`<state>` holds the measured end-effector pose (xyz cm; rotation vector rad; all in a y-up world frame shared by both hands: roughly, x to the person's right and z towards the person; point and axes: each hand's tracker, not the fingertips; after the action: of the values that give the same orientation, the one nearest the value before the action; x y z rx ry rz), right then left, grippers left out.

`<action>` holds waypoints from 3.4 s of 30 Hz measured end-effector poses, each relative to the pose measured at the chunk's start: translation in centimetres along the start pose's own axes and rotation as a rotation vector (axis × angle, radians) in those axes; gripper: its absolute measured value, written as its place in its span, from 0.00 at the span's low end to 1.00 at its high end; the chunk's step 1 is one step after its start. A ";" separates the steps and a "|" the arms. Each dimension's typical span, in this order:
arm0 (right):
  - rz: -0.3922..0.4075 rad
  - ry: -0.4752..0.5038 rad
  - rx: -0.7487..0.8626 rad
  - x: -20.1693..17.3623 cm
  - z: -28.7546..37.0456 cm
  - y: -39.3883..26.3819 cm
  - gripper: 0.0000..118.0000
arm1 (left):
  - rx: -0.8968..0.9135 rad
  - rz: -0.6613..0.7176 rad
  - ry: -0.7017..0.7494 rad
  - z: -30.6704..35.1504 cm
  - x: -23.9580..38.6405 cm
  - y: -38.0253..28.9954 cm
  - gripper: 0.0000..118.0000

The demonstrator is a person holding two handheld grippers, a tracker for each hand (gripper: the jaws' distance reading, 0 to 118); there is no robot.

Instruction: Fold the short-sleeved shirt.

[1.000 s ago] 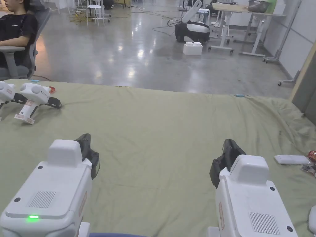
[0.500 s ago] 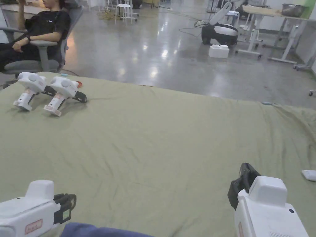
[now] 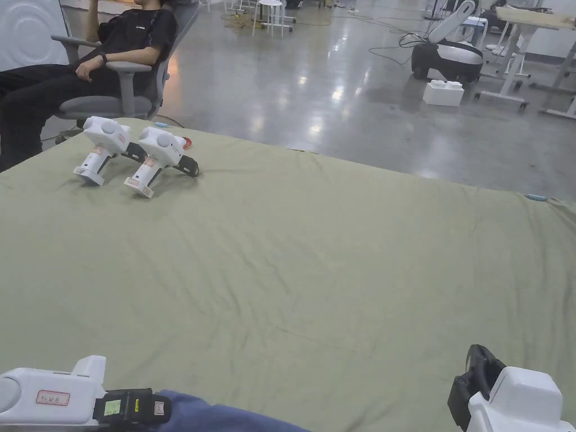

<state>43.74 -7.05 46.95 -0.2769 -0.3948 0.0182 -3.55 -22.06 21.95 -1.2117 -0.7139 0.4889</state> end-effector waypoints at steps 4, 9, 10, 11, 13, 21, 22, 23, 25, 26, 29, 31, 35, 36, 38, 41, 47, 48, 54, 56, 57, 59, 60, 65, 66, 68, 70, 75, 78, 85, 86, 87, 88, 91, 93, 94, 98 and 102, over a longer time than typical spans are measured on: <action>-0.001 -0.004 -0.021 0.2 -0.1 -0.4 0.00 | 0.007 0.085 -0.148 -0.1 -1.7 0.3 0.70; -0.016 0.004 -0.042 0.0 -0.2 -0.6 0.00 | -0.077 0.135 -0.200 -2.3 0.8 -1.9 0.20; -0.019 0.004 -0.048 0.0 -0.2 -0.7 0.00 | -0.066 0.134 -0.194 -2.5 0.9 -2.3 0.17; -0.020 0.004 -0.052 -0.1 -0.2 -0.7 0.00 | -0.058 0.139 -0.192 -2.3 2.1 -2.7 0.14; -0.018 0.009 -0.059 0.0 -0.2 -0.7 0.00 | -0.037 0.143 -0.191 -2.0 2.9 -3.3 0.14; -0.055 0.032 -0.087 0.2 -0.9 -1.4 0.00 | 0.008 -0.006 -0.117 -0.1 3.4 -2.3 0.05; -0.056 0.031 -0.086 0.4 -1.0 -1.3 0.00 | 0.022 -0.014 -0.124 0.6 4.0 -2.2 0.05; -0.057 0.032 -0.085 0.7 -1.1 -1.3 0.00 | 0.032 -0.025 -0.122 1.0 3.4 -1.3 0.05; -0.007 0.030 -0.076 0.6 -1.0 -0.9 0.00 | 0.066 -0.053 -0.093 2.8 4.0 -0.5 0.05; 0.001 0.031 -0.073 0.6 -1.1 -0.8 0.00 | 0.074 -0.051 -0.081 3.6 4.1 -0.2 0.05; -0.037 0.037 -0.065 0.6 -1.0 -0.5 0.00 | 0.128 -0.052 0.006 7.2 3.1 1.4 0.05; -0.034 0.042 -0.063 0.8 -1.0 -0.3 0.00 | 0.156 -0.056 0.091 10.1 3.1 1.7 0.05; -0.026 0.054 -0.063 0.3 -1.3 -0.4 0.00 | 0.184 -0.060 0.286 13.6 3.2 1.8 0.05; -0.028 0.058 -0.065 0.4 -1.4 -0.4 0.00 | 0.186 -0.062 0.308 14.1 3.5 1.6 0.05; -0.026 0.063 -0.068 -0.1 -1.5 -0.6 0.00 | 0.177 -0.066 0.293 14.3 4.1 1.3 0.05; -0.035 0.071 -0.077 -0.5 -1.6 -0.9 0.00 | 0.167 -0.061 0.221 13.2 6.7 -0.1 0.05; -0.042 0.078 -0.086 -0.5 -1.5 -1.4 0.00 | 0.110 -0.020 -0.040 8.9 10.7 -1.8 0.05; -0.043 0.077 -0.089 -0.3 -1.5 -1.5 0.00 | 0.103 -0.012 -0.058 7.8 11.5 -2.1 0.05; -0.048 0.063 -0.100 0.3 -1.0 -2.2 0.00 | -0.006 -0.055 -0.008 -0.7 15.4 -3.7 0.05; -0.055 0.054 -0.105 0.8 -0.9 -2.5 0.00 | -0.053 -0.058 0.034 -3.9 16.3 -4.4 0.05; -0.061 0.047 -0.107 0.9 -0.8 -2.6 0.00 | -0.069 -0.060 0.079 -5.5 16.5 -4.8 0.05; -0.069 0.036 -0.111 1.4 -0.6 -2.8 0.00 | -0.104 -0.087 0.151 -8.2 17.2 -5.7 0.05; -0.072 0.028 -0.114 1.6 -0.6 -2.9 0.00 | -0.119 -0.091 0.175 -9.3 17.2 -6.1 0.05; -0.082 0.004 -0.128 2.5 -0.2 -3.3 0.00 | -0.139 -0.100 0.240 -12.0 17.7 -7.3 0.07; -0.085 0.003 -0.130 2.7 -0.2 -3.4 0.00 | -0.137 -0.102 0.245 -12.2 17.8 -7.4 0.09; -0.090 -0.002 -0.134 2.8 -0.2 -3.6 0.00 | -0.139 -0.115 0.241 -11.8 18.0 -7.3 0.19; -0.093 -0.003 -0.136 2.9 -0.2 -3.7 0.00 | -0.141 -0.114 0.211 -11.3 18.2 -7.0 0.43; -0.095 0.001 -0.135 2.9 -0.1 -3.8 0.00 | -0.038 -0.153 0.170 -7.5 19.7 -6.4 0.56; -0.098 0.008 -0.141 2.8 0.0 -4.0 0.00 | 0.014 -0.125 0.154 -5.8 20.0 -5.8 0.46; -0.113 0.017 -0.163 2.6 0.0 -4.8 0.00 | -0.065 -0.212 0.289 -8.5 19.2 -7.0 0.08; -0.114 0.017 -0.165 2.6 0.0 -4.9 0.00 | -0.090 -0.217 0.300 -9.2 19.2 -7.4 0.07; -0.113 0.017 -0.167 2.6 0.1 -4.9 0.00 | -0.120 -0.232 0.293 -10.0 19.2 -8.0 0.06; -0.112 0.017 -0.170 2.6 0.1 -5.0 0.00 | -0.153 -0.246 0.279 -10.6 19.4 -8.5 0.05; -0.111 0.014 -0.175 2.8 0.2 -5.2 0.00 | -0.162 -0.270 0.178 -11.3 20.6 -9.9 0.05; -0.109 0.010 -0.178 3.0 0.3 -5.4 0.00 | -0.142 -0.300 0.118 -11.6 21.5 -10.4 0.04; -0.109 0.009 -0.180 3.1 0.3 -5.4 0.00 | -0.136 -0.306 0.099 -11.8 21.7 -10.6 0.04; -0.111 0.006 -0.188 3.2 0.3 -5.5 0.00 | -0.150 -0.307 0.122 -13.5 21.4 -11.0 0.04; -0.118 0.006 -0.192 3.3 0.4 -5.5 0.00 | -0.139 -0.230 0.092 -13.5 20.1 -10.9 0.04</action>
<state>46.47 -12.03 50.02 -0.4424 -0.4074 -0.1367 19.71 -20.49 34.54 -1.2547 -0.8068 0.1942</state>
